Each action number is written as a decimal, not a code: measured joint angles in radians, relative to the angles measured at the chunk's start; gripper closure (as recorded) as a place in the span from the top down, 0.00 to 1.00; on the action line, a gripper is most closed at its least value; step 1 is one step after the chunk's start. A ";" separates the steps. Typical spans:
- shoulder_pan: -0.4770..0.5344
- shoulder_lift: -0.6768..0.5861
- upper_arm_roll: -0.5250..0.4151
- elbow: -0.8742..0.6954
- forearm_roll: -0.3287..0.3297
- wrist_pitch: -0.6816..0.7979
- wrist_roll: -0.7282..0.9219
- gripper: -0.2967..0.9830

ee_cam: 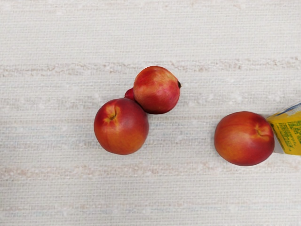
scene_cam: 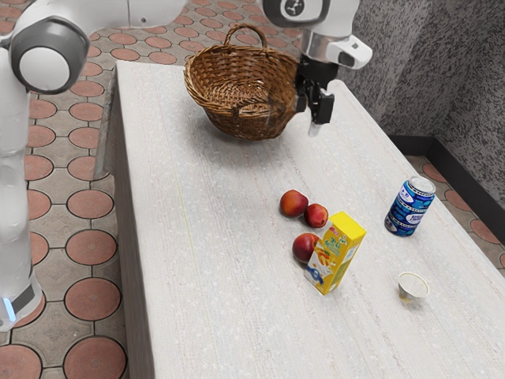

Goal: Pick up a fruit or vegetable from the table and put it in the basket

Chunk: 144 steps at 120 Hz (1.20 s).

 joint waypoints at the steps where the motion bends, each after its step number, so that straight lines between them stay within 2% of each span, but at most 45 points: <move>1: -0.001 0.000 -0.001 0.001 0.000 -0.001 -0.001 0.77; 32: 0.024 0.003 -0.011 0.014 0.002 -0.009 -0.021 0.77; 40: -0.008 0.013 -0.035 0.048 0.033 -0.006 -0.008 0.77; 52: -0.071 0.086 -0.034 0.061 0.080 0.024 0.051 0.77; 76: -0.022 0.203 -0.004 0.063 0.136 0.123 0.188 0.77; 99: -0.034 0.218 -0.012 0.054 0.156 0.176 0.316 0.77; 124: -0.025 0.148 -0.003 -0.164 0.142 0.246 0.413 0.77; 144: 0.000 0.141 0.002 -0.237 0.134 0.302 0.471 0.77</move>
